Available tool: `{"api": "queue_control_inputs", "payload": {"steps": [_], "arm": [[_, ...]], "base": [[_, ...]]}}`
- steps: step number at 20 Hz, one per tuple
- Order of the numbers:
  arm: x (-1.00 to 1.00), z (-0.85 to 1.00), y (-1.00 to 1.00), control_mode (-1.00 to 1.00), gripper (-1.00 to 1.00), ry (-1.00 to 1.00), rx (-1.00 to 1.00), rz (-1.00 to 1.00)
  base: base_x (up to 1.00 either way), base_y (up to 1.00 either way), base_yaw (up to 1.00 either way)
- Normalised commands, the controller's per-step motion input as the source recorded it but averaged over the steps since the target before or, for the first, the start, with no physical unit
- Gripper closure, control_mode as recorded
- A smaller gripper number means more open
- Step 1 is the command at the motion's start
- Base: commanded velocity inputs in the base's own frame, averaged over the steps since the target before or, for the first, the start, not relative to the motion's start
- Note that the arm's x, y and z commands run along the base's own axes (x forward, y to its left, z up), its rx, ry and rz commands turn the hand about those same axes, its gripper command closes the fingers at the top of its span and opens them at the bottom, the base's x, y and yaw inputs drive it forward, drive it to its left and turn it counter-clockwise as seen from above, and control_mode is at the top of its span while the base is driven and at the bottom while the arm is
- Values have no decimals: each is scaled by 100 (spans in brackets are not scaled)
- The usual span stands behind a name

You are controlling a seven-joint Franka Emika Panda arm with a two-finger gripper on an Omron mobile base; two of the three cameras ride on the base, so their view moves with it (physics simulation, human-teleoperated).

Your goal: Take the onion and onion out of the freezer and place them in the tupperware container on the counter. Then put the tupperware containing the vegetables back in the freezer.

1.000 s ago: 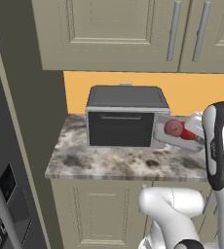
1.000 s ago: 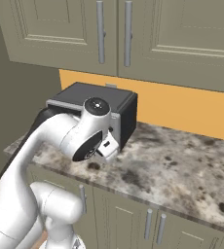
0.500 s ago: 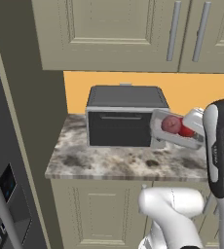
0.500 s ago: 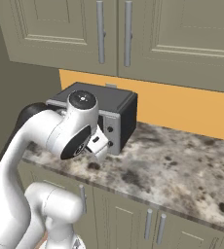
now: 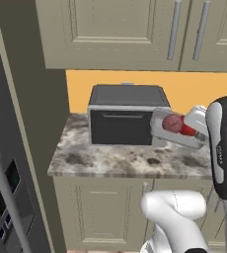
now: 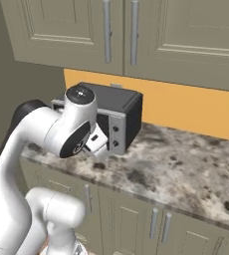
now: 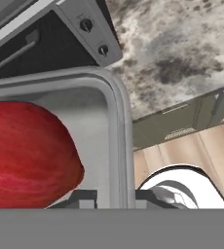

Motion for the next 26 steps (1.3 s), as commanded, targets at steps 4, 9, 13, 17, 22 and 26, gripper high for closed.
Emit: {"api": "queue_control_inputs", "payload": {"steps": [4,9,13,17,22,26], "arm": [[0,0,0,100,100,0,0,0],[0,0,0,100,100,0,0,0],[0,0,0,100,100,0,0,0],[0,0,0,100,100,0,0,0],[0,0,0,100,100,0,0,0],[0,0,0,100,100,0,0,0]], "base": [[-100,0,14],[-100,0,54],[-100,0,67],[-93,5,66],[-45,32,60],[51,82,19]]}}
